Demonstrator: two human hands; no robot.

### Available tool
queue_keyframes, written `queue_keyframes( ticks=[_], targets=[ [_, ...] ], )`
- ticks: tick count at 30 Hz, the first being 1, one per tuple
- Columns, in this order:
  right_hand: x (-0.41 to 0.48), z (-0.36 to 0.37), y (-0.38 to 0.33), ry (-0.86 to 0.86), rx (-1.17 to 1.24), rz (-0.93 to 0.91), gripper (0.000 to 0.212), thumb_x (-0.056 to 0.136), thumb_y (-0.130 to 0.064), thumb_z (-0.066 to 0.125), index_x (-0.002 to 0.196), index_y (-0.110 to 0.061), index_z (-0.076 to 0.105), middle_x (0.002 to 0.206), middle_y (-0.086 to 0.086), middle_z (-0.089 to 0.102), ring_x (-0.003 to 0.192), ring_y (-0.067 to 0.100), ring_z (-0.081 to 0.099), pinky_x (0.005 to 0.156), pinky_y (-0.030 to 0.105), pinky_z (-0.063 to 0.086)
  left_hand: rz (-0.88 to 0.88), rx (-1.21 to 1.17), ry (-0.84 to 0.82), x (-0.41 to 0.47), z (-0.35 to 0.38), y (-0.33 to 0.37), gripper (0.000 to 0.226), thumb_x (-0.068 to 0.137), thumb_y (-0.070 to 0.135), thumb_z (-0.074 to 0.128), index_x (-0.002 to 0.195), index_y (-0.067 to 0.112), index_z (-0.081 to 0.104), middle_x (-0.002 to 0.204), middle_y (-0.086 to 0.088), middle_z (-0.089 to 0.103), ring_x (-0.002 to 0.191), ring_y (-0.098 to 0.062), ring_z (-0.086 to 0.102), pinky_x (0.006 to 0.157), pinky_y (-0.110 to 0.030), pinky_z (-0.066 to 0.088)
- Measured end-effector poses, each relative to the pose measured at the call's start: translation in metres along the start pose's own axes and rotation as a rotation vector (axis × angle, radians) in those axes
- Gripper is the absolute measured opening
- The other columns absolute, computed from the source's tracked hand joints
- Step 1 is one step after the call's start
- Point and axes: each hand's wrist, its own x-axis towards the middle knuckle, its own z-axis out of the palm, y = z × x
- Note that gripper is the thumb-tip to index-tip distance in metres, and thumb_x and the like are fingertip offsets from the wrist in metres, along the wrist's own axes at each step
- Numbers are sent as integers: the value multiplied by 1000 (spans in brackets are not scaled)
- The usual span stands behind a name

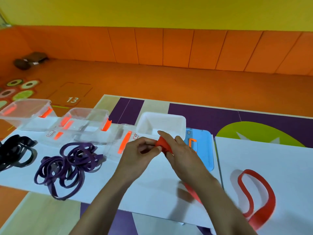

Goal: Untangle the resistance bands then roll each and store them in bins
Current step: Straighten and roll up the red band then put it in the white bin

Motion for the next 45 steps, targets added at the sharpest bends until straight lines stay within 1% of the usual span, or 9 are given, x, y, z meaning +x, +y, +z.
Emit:
queue_keyframes(
  ticks=[5,11,16,20,24,30,34,40,45],
  targets=[
    [-2,-19,4,-200,72,-88,71,106,-21,44,151,-64,12,93,-11,37,83,13,48,73,30,44,-107,9,-254,5,-16,2,44,76,25,88,115,21,68,109,2,76,98,-21,75,93,-41,59],
    [-5,-23,3,-280,170,-123,72,106,-24,43,147,-70,5,99,-7,43,85,14,50,77,31,45,27,61,-250,7,-12,6,23,77,15,87,98,13,77,90,-13,77,88,-34,74,89,-49,59],
    [-4,-21,2,-82,247,-66,70,98,-31,59,153,-55,23,117,-22,38,101,-4,52,86,23,47,54,-168,-98,1,9,3,31,66,29,93,94,22,82,91,-10,78,90,-31,75,92,-49,60],
    [-4,-9,-6,180,168,5,61,82,-39,77,137,-41,51,129,-16,38,99,9,60,79,29,57,-63,-362,-7,-1,25,4,43,59,31,95,97,17,82,98,-19,76,100,-40,72,93,-44,60],
    [-1,2,-15,252,206,111,58,86,-41,77,138,-41,53,129,-15,43,98,11,60,80,32,57,-144,-470,-3,-6,33,3,33,67,30,84,95,13,80,94,-18,75,103,-35,72,87,-37,60],
    [-5,-7,-7,-60,287,0,81,94,-8,63,153,-52,29,147,-25,19,99,10,62,81,28,58,-141,-344,-268,-2,9,-5,32,81,27,81,107,10,74,100,-13,71,96,-22,70,86,-35,59],
    [-2,-11,0,-214,101,-119,93,93,-7,65,152,-59,15,157,-29,4,105,12,62,84,34,57,20,50,-322,9,-10,-1,30,75,35,85,98,18,75,94,-15,72,92,-33,69,88,-44,60],
    [1,-9,2,-74,150,-113,93,90,-11,68,156,-53,16,146,-26,22,106,8,57,85,30,56,128,-35,-197,3,0,3,23,82,5,81,102,17,78,92,-3,78,89,-16,74,82,-26,57],
    [6,-6,0,82,269,5,76,79,-33,80,143,-47,41,130,-19,48,109,4,56,93,29,54,74,-176,35,2,20,2,21,85,10,79,105,17,78,94,-1,79,92,-18,74,81,-23,55]
  ],
)
